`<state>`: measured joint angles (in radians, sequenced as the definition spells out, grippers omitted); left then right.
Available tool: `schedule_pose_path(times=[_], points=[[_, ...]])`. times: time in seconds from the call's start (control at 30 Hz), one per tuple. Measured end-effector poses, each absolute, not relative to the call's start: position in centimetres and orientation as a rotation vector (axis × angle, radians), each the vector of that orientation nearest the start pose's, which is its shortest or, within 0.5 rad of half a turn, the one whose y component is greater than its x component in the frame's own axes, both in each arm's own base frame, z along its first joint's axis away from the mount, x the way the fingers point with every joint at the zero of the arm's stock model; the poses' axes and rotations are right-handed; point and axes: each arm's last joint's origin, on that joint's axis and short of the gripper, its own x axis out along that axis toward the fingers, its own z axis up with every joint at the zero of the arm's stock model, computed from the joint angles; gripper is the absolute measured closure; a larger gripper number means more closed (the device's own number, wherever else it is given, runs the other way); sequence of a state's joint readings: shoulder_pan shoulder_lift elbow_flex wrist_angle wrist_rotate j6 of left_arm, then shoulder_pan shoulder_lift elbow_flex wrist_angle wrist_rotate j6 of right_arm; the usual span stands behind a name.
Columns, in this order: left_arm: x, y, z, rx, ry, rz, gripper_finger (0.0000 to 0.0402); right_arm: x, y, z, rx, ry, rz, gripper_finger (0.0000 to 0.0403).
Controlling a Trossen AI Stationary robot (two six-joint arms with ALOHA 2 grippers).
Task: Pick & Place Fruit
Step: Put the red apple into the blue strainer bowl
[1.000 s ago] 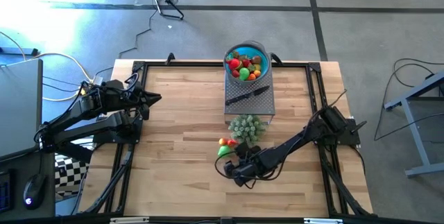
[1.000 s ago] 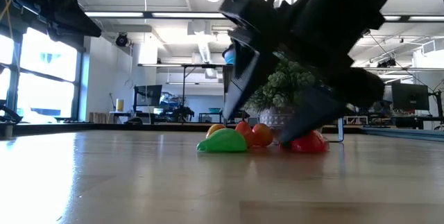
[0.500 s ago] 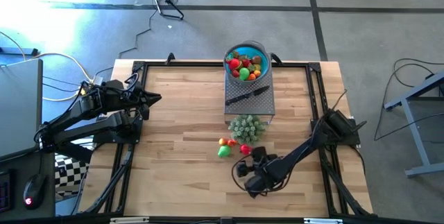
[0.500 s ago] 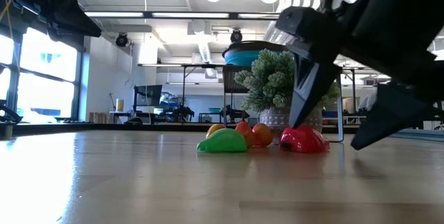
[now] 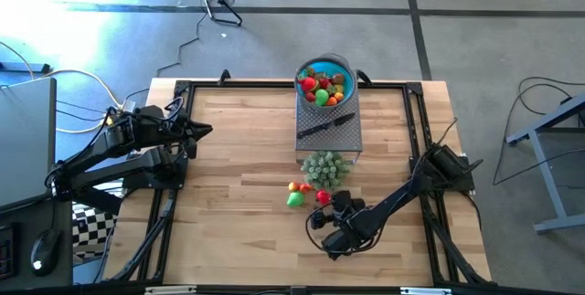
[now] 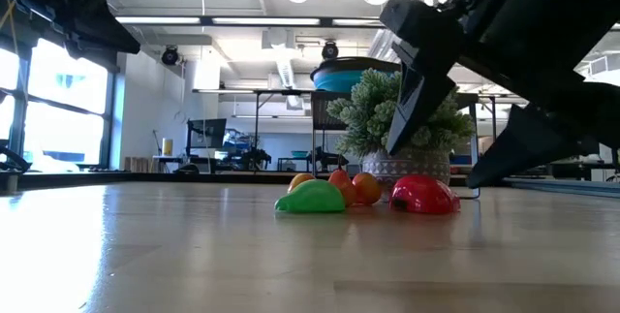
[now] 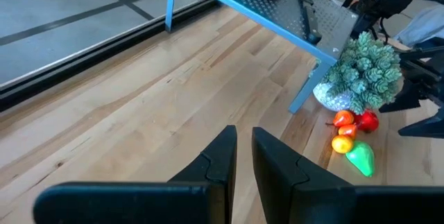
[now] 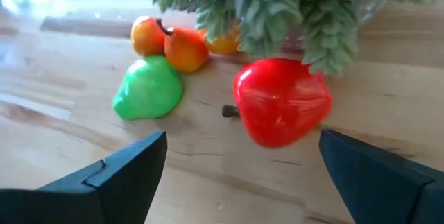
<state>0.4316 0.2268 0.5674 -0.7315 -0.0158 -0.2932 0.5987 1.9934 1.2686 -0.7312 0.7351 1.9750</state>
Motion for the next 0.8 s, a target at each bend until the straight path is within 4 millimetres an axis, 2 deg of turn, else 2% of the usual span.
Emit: schedule_pose_path(times=[0.3, 0.6, 0.7, 0.8], points=[[5.7, 2.7, 26.4, -0.367, 0.322, 0.497, 0.0358, 31.6, 18.1, 13.8, 0.717, 0.638, -0.949, 0.0032], [5.7, 2.7, 26.4, -0.366, 0.322, 0.5, 0.0358, 32.1, 18.4, 13.5, 0.779, 0.912, -0.824, 0.0032], [5.7, 2.7, 26.4, -0.365, 0.321, 0.502, 0.0358, 32.3, 18.3, 13.5, 0.81, 0.932, -0.81, 0.0032], [5.7, 2.7, 26.4, -0.365, 0.32, 0.502, 0.0358, 32.8, 18.6, 13.6, 0.868, 0.876, -0.791, 0.0032]])
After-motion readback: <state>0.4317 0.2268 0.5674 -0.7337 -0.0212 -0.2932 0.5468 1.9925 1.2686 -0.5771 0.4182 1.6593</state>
